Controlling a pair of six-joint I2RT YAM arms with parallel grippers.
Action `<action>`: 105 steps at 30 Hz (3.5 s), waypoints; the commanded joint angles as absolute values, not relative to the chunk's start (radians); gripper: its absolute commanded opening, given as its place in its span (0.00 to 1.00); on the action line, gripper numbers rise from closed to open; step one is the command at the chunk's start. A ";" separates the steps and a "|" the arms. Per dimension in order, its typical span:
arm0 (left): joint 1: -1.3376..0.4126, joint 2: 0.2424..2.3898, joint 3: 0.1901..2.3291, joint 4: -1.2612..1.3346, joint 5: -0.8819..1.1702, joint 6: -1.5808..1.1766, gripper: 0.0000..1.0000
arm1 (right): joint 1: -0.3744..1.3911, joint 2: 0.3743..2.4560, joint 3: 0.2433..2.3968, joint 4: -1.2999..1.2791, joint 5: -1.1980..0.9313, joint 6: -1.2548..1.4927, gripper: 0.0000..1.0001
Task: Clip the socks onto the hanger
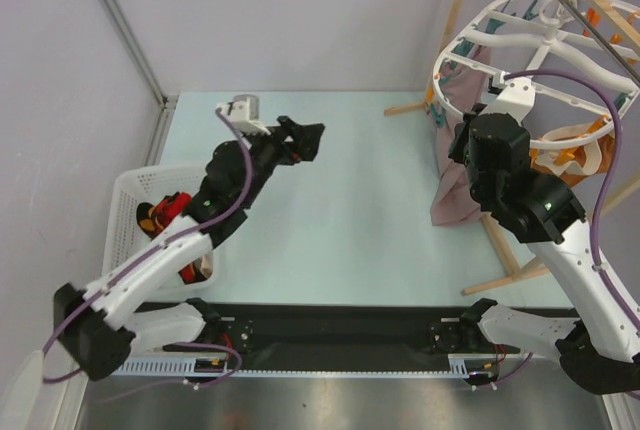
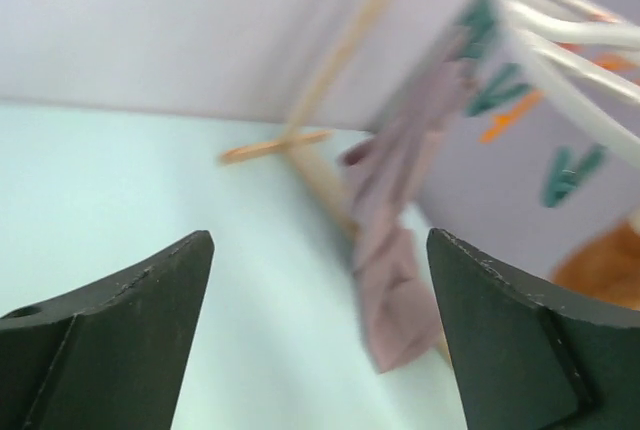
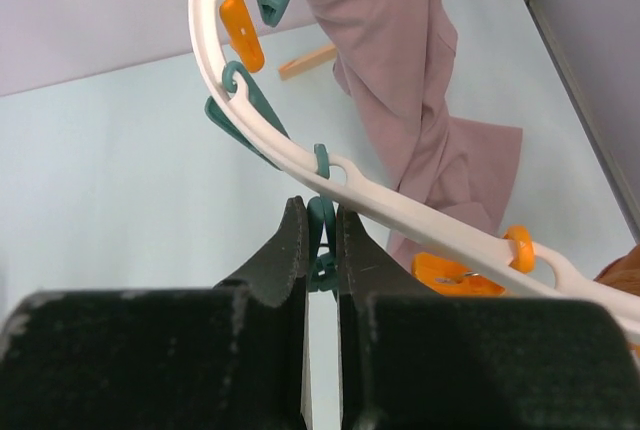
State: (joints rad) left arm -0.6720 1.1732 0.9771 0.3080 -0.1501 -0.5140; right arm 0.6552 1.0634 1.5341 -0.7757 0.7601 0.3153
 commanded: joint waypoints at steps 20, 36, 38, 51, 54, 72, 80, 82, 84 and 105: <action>0.070 0.959 0.893 -0.683 -0.308 -0.555 0.91 | 0.526 1.037 1.450 -0.650 0.443 0.268 0.00; 0.095 0.934 0.718 -0.842 -0.373 -0.888 0.76 | 0.526 1.043 1.448 -0.653 0.414 0.275 0.00; 0.097 0.959 0.697 -0.828 -0.348 -0.928 0.73 | 0.525 1.040 1.448 -0.650 0.413 0.276 0.00; 0.097 0.951 0.623 -0.761 -0.328 -0.948 0.26 | 0.525 1.043 1.456 -0.658 0.402 0.278 0.00; 0.098 0.930 0.659 -0.807 -0.376 -0.937 0.00 | 0.525 1.042 1.457 -0.660 0.402 0.278 0.00; 0.117 1.031 0.978 -0.706 -0.391 -0.812 0.03 | 0.529 1.049 1.454 -0.661 0.403 0.281 0.00; 0.161 1.068 0.957 -0.623 -0.338 -0.874 0.21 | 0.531 1.046 1.450 -0.663 0.406 0.278 0.00; 0.202 1.095 0.936 -0.571 -0.279 -0.903 0.21 | 0.531 1.046 1.445 -0.658 0.403 0.276 0.00; 0.242 1.127 0.920 -0.536 -0.247 -0.925 0.20 | 0.531 1.048 1.445 -0.657 0.402 0.278 0.00; 0.268 1.034 0.931 -0.627 -0.470 -0.512 0.93 | 0.546 1.081 1.433 -0.663 0.361 0.282 0.00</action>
